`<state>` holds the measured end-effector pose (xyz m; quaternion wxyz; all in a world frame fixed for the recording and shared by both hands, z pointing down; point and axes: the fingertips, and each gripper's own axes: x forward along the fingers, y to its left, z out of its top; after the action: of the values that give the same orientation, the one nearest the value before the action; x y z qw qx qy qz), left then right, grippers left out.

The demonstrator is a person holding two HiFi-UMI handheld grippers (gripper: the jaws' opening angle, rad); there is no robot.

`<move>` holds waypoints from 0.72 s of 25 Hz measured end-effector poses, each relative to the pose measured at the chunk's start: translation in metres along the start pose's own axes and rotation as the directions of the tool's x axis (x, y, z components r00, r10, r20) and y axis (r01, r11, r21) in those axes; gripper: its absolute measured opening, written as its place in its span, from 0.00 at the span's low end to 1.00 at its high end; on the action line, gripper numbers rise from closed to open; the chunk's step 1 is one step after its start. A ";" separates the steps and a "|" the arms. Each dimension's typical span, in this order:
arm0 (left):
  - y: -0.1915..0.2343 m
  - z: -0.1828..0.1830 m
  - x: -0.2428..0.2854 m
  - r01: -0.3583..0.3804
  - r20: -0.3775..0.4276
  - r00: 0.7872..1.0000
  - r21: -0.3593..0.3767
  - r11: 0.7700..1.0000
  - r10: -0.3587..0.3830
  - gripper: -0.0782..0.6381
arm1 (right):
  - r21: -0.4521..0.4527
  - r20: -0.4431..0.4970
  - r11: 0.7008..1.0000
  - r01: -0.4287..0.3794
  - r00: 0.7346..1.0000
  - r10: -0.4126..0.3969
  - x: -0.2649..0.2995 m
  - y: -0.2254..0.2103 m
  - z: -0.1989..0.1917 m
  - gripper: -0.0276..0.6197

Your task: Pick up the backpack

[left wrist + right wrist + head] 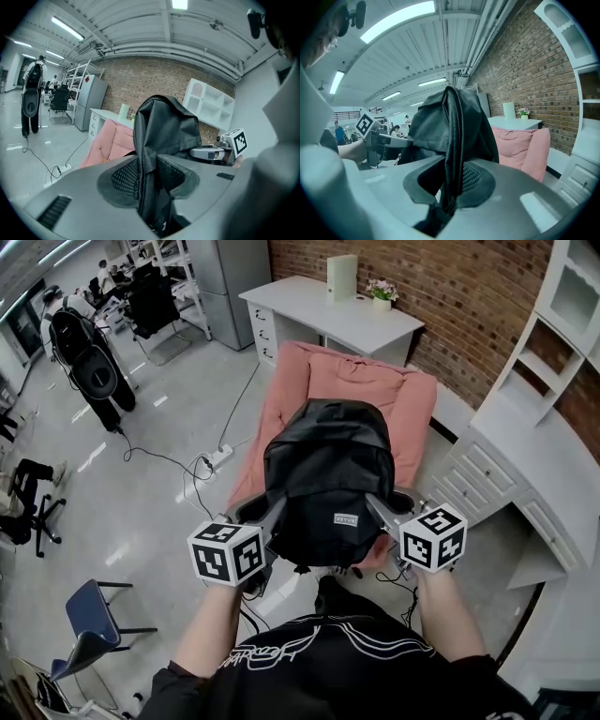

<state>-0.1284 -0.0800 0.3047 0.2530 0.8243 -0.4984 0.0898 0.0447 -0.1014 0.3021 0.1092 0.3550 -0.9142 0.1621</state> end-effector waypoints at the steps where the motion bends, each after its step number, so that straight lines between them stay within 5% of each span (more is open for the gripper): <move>1: 0.000 0.000 -0.001 -0.001 -0.001 1.000 -0.002 1.000 0.001 0.27 | 0.000 0.000 1.000 -0.002 1.000 0.002 0.000 0.001 0.000 0.12; 18: 0.000 -0.001 0.004 -0.016 -0.010 1.000 -0.003 1.000 0.016 0.27 | 0.011 0.010 1.000 0.008 1.000 -0.009 -0.001 -0.002 -0.001 0.12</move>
<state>-0.1263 -0.0826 0.3073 0.2561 0.8195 -0.5037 0.0951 0.0471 -0.1020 0.3036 0.1035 0.3602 -0.9123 0.1649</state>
